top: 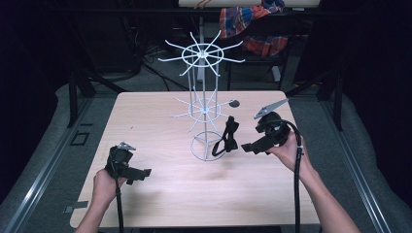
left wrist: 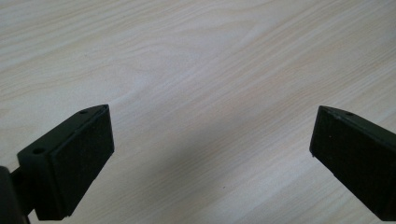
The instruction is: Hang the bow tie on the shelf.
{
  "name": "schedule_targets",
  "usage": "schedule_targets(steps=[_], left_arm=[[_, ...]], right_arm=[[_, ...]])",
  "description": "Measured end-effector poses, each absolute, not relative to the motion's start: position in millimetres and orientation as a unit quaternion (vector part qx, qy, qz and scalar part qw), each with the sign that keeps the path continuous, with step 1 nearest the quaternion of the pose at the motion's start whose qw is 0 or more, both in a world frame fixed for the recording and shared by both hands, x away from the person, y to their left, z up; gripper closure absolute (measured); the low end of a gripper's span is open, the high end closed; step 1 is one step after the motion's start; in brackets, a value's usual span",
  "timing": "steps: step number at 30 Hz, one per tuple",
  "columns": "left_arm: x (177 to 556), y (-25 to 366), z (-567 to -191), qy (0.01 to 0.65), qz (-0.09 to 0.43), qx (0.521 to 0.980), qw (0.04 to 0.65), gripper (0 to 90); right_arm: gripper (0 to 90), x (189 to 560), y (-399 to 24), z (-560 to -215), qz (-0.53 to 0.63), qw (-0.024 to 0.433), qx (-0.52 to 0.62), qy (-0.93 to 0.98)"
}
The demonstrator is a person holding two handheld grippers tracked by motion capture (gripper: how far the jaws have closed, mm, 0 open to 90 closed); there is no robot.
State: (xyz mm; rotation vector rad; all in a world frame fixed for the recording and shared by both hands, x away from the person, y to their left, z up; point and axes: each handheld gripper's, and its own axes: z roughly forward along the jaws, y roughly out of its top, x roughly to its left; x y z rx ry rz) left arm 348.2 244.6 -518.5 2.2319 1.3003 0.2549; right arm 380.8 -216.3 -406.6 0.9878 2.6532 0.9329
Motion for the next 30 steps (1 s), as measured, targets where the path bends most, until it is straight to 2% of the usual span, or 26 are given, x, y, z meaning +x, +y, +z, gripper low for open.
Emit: schedule_targets(steps=[5, 16, 30], left_arm=[[348.1, 244.3, -518.6, 0.482, 0.094, 0.828, 0.269, 0.0], [348.2, 242.8, -519.2, 0.483, 0.093, 0.829, 0.268, 0.0], [348.3, 243.3, -519.5, 0.485, 0.093, 0.828, 0.265, 0.0]], right_arm=[[1.7, 371.8, -225.1, -411.8, 0.300, 0.077, 0.336, 0.890], [1.5, 352.2, -246.9, -427.3, 0.277, 0.074, 0.348, 0.893], [0.0, 320.9, -277.6, -460.6, 0.242, 0.046, 0.380, 0.892]])
